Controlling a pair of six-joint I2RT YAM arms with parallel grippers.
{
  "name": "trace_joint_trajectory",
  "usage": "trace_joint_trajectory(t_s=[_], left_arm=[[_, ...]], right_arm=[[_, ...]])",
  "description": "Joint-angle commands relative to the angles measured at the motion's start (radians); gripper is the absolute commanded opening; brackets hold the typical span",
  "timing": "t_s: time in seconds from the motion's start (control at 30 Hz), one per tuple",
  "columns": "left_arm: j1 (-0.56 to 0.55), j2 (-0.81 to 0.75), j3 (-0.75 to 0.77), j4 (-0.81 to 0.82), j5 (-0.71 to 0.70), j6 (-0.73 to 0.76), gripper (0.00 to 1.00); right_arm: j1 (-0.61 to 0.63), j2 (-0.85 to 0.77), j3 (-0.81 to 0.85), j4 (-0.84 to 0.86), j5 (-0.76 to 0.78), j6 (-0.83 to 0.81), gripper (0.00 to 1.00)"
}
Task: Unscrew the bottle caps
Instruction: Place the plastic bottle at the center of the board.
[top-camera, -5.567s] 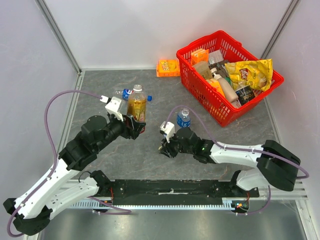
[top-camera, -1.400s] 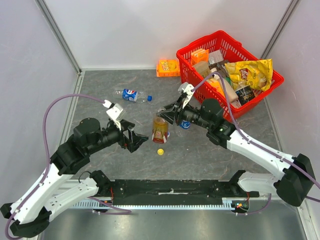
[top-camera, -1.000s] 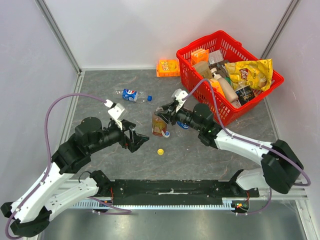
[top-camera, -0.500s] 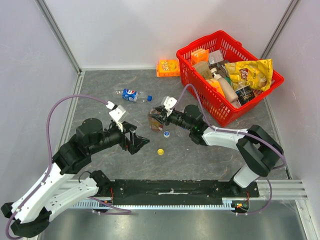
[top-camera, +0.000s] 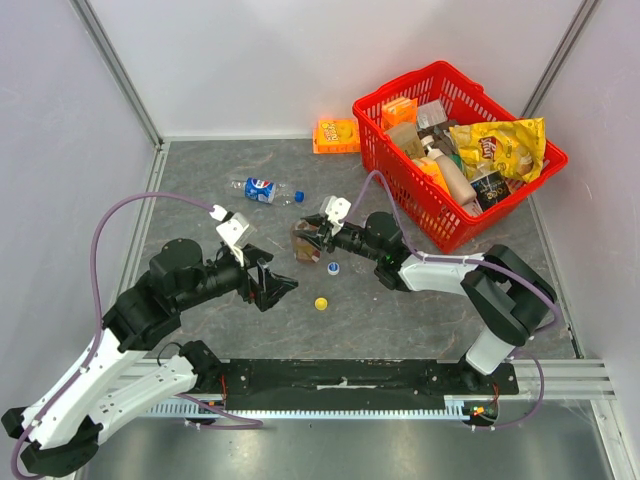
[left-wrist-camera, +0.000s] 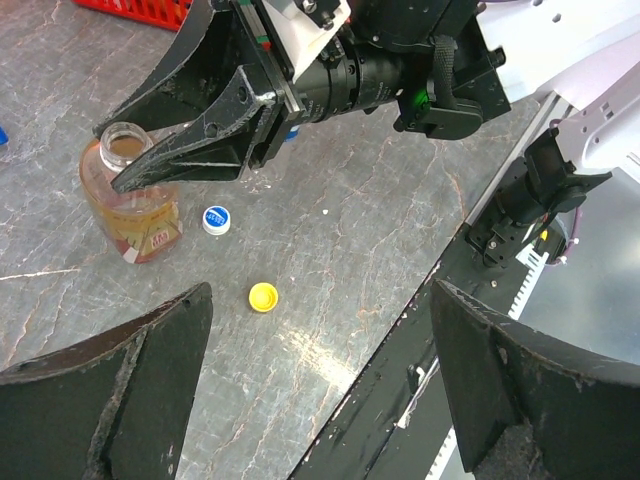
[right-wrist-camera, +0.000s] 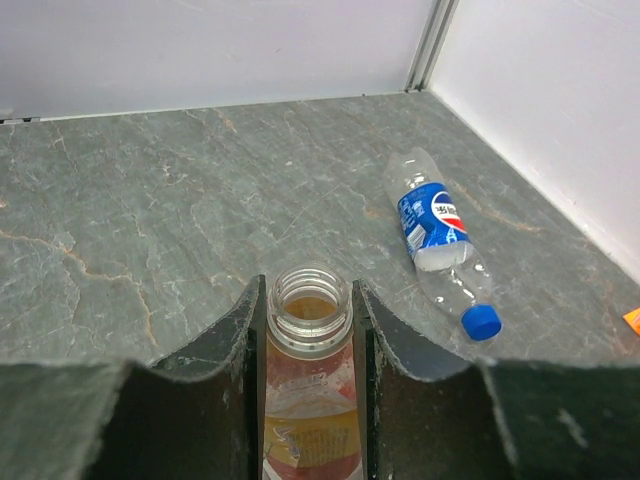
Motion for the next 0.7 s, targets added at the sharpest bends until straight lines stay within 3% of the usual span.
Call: trace_joint_trajectory(t_s=[0.0,0.4,0.67], left_arm=[[0.0,0.001,0.003,0.005,-0.006,0.042,0.93],[-0.002,0.009,0.009,0.005,-0.005,0.045,0.92],[-0.002,-0.006,0.006,-0.001,-0.014,0.04,0.92]], right_arm=[[0.002,0.006,0.026,-0.031,0.01,0.035,0.14],[0.004,-0.019,-0.006,-0.034,0.022,0.055,0.53],[0.004,-0.059,-0.008,-0.071,0.025,0.053,0.68]])
